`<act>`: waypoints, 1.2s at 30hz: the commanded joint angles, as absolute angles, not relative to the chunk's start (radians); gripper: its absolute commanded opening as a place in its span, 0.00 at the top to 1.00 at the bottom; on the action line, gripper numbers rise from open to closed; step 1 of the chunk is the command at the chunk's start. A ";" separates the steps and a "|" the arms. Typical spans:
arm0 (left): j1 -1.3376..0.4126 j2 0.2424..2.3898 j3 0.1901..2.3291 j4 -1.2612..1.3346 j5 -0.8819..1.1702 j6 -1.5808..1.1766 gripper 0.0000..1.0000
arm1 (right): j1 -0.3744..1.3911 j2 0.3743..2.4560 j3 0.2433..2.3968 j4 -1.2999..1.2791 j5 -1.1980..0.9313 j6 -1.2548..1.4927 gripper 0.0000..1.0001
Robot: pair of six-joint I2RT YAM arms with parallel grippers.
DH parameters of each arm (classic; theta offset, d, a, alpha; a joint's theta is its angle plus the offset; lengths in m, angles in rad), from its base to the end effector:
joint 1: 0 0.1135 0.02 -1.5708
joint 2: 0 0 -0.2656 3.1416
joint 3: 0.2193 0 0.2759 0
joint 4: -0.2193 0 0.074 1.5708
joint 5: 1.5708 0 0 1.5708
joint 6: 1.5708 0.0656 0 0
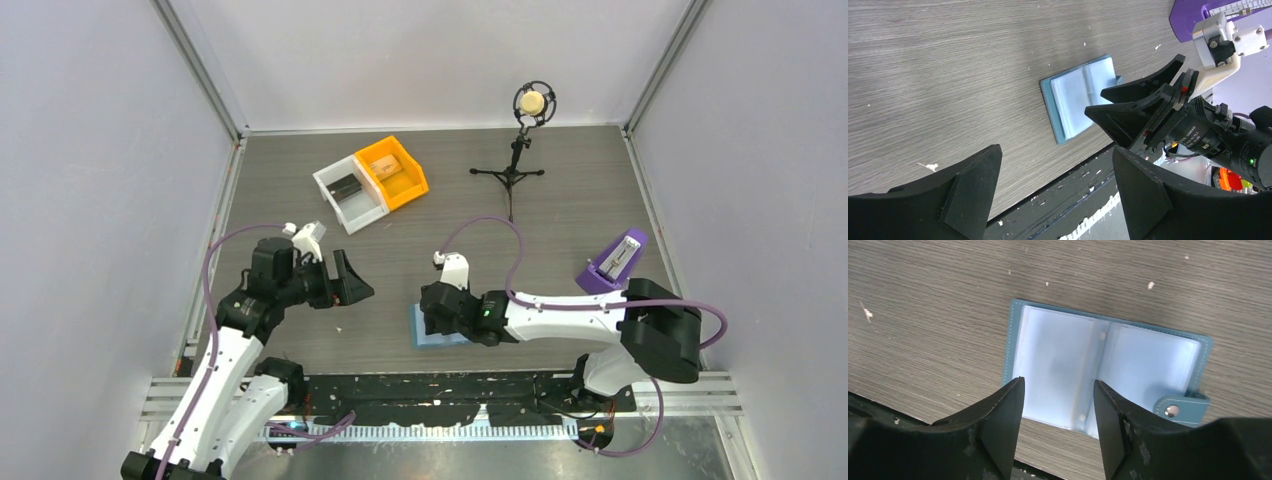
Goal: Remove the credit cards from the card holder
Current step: Remove the credit card from the card holder.
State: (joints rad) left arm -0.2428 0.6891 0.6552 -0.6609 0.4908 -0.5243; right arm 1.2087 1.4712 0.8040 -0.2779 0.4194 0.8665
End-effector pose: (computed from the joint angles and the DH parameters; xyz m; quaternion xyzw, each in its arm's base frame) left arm 0.1745 -0.0751 0.2488 -0.0212 0.8842 -0.3580 0.2992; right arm 0.1386 0.2904 0.1498 -0.0953 0.9279 0.1586 0.3236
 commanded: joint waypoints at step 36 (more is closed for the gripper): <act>-0.291 0.796 0.517 -0.410 0.482 -0.630 0.21 | 1.230 1.566 0.875 -0.290 0.456 0.833 0.60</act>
